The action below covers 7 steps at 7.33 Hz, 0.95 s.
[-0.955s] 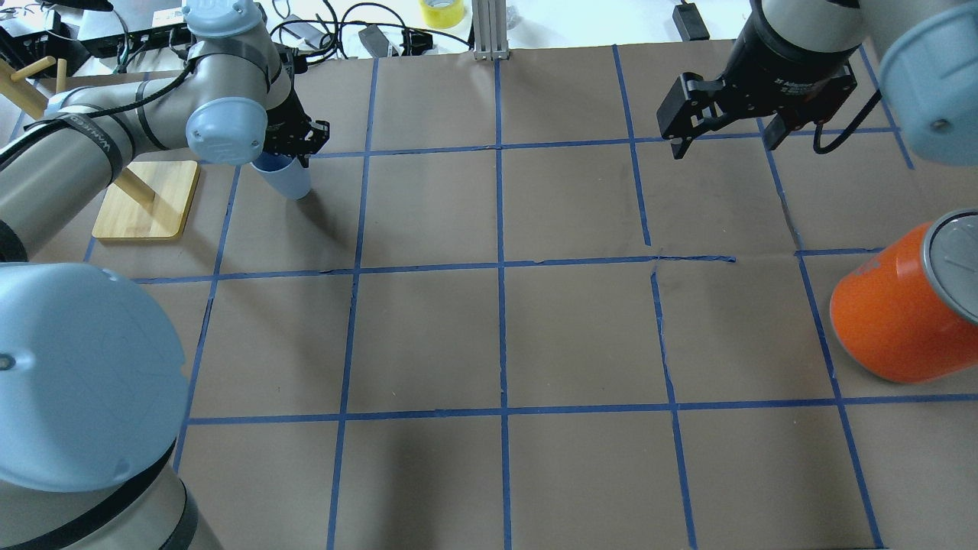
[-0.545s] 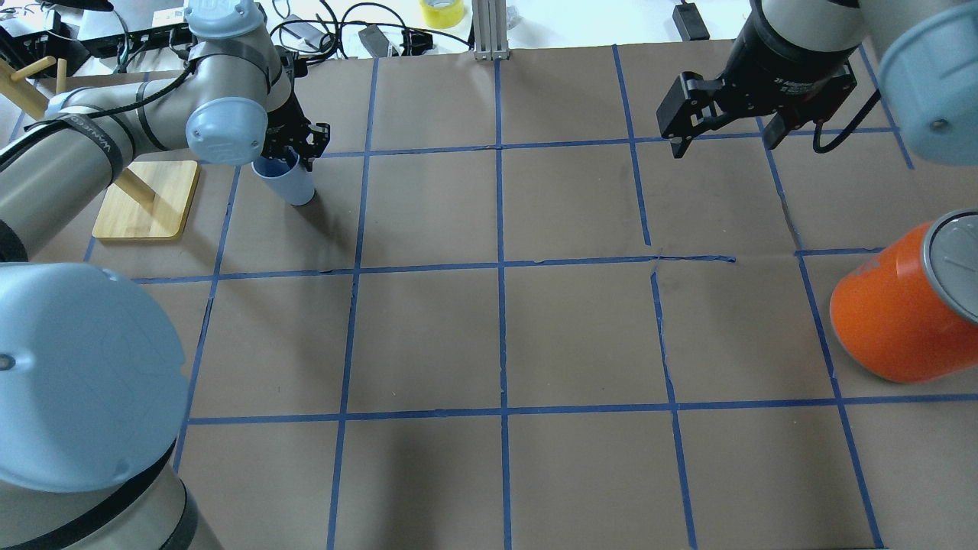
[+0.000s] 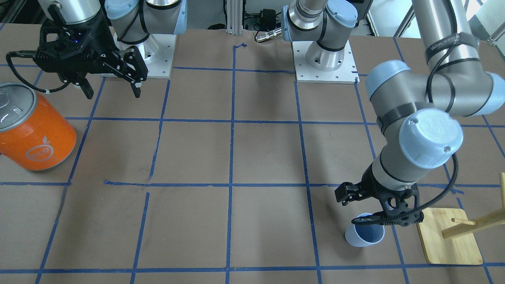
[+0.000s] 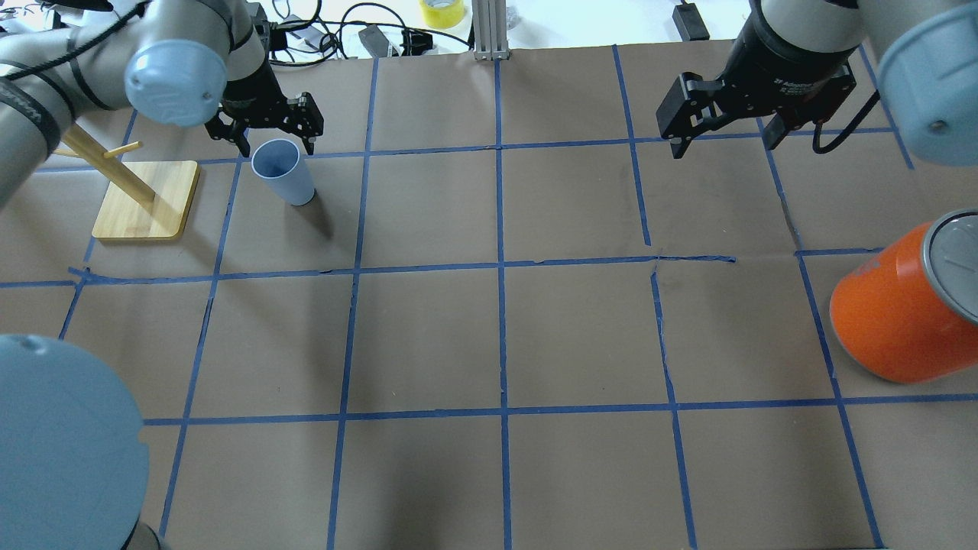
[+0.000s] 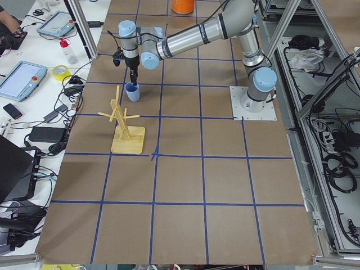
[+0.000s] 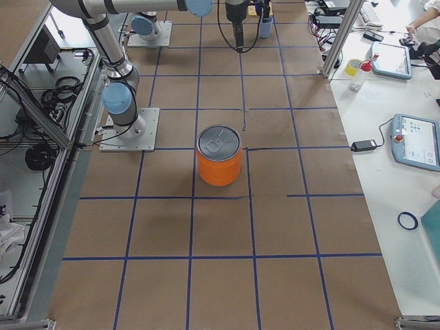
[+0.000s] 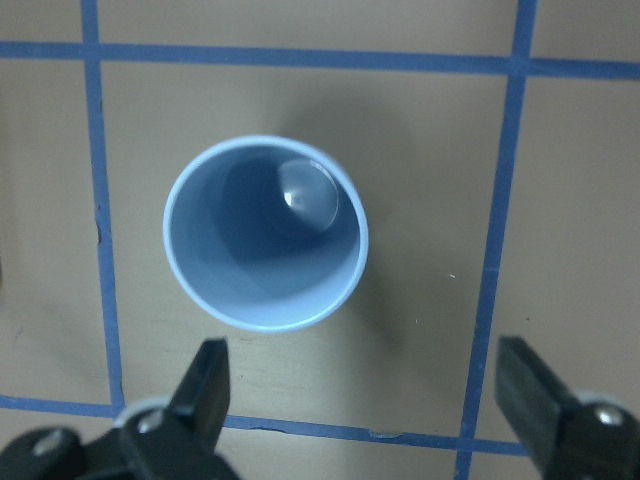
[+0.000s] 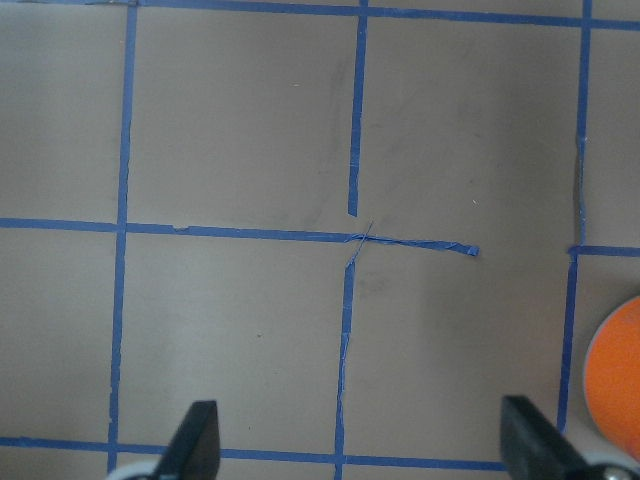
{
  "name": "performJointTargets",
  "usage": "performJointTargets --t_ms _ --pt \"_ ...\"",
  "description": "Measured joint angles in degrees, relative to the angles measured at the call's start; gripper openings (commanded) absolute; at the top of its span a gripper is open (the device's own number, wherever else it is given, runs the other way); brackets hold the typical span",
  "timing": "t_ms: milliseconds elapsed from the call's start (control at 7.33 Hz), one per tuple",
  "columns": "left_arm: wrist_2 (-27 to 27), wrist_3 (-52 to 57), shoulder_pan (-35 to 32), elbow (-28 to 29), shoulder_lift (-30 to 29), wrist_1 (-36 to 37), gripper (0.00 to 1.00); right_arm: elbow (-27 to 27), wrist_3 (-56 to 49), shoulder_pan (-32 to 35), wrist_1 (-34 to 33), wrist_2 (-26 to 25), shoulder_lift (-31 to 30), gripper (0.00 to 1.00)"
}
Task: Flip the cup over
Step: 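Open the left gripper and raise it away from the cup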
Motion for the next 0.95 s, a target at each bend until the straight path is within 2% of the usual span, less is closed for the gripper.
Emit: performJointTargets --t_ms 136,409,682,955 --pt "-0.22 0.07 -0.08 2.18 3.36 -6.43 1.0 -0.01 0.0 -0.04 0.0 0.0 -0.02 1.0" --pt "-0.9 -0.52 -0.46 2.05 10.26 -13.06 1.0 -0.03 0.0 -0.06 -0.08 0.0 -0.03 1.0" --pt "-2.75 -1.17 -0.84 -2.15 15.74 -14.34 1.0 0.01 0.0 0.0 -0.17 0.0 0.0 1.0" --pt "-7.2 -1.21 -0.94 -4.51 19.19 -14.69 1.0 0.02 0.0 -0.02 -0.21 0.0 -0.01 1.0"
